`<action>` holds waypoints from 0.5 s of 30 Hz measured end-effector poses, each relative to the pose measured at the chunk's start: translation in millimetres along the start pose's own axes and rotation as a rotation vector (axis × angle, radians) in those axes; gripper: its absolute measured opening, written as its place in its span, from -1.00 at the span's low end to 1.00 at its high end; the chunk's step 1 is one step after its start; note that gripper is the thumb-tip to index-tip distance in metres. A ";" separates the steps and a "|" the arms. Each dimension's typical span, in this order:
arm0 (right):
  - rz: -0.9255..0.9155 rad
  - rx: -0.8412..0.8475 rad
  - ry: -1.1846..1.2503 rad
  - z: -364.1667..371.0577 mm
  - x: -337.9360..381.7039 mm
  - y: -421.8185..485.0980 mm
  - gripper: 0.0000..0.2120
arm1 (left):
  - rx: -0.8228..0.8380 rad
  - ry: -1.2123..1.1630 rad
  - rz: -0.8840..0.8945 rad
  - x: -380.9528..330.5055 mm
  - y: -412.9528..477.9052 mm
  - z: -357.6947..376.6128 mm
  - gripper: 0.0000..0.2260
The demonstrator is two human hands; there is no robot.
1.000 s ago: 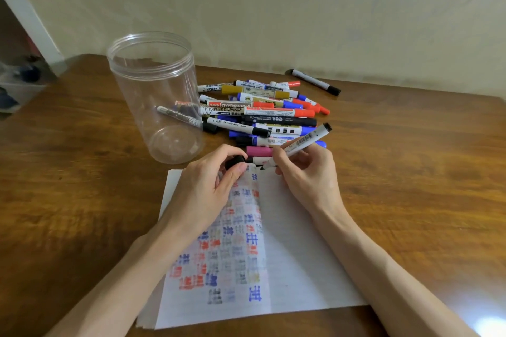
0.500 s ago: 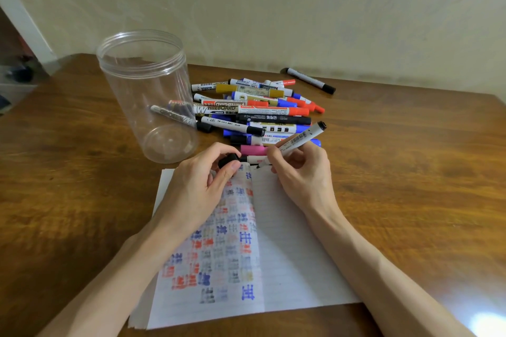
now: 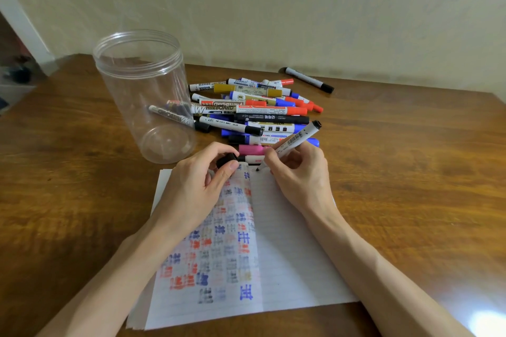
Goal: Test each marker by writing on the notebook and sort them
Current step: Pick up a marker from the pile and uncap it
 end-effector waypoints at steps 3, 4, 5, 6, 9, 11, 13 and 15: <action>0.024 -0.006 0.033 -1.2 -1.7 1.4 -0.88 | 0.002 -0.001 0.000 0.2 0.1 0.1 -0.66; 0.020 -0.005 0.031 -1.1 -1.7 1.3 -0.88 | 0.001 0.000 0.001 0.3 0.2 0.1 -0.66; 0.012 -0.002 0.028 -0.9 -1.5 1.1 -0.88 | 0.001 0.002 0.003 0.4 0.2 0.2 -0.67; 0.005 0.001 0.027 -0.6 -1.0 0.8 -0.88 | 0.000 0.005 0.003 0.6 0.3 0.3 -0.67; 0.006 0.006 0.034 0.0 -0.1 0.8 -0.86 | -0.004 0.013 0.005 1.2 0.7 0.5 -0.67; 0.002 0.015 0.047 0.4 1.1 0.6 -0.86 | -0.004 0.016 0.008 1.3 0.7 0.7 -0.66; 0.002 0.038 0.046 0.8 2.1 0.1 -0.87 | -0.002 0.019 0.009 1.4 0.5 0.8 -0.67; 0.010 0.066 0.018 1.3 3.2 -1.4 -0.88 | -0.004 0.026 0.011 1.6 0.2 0.8 -0.68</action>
Point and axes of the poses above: each hand's wrist, its own y-axis towards the middle knuckle, its own z-axis out of the palm, x = y × z, the point moved 1 cm from there along y, towards the middle knuckle, and after that the axes turned 2 degrees about y, right-handed, at the moved point
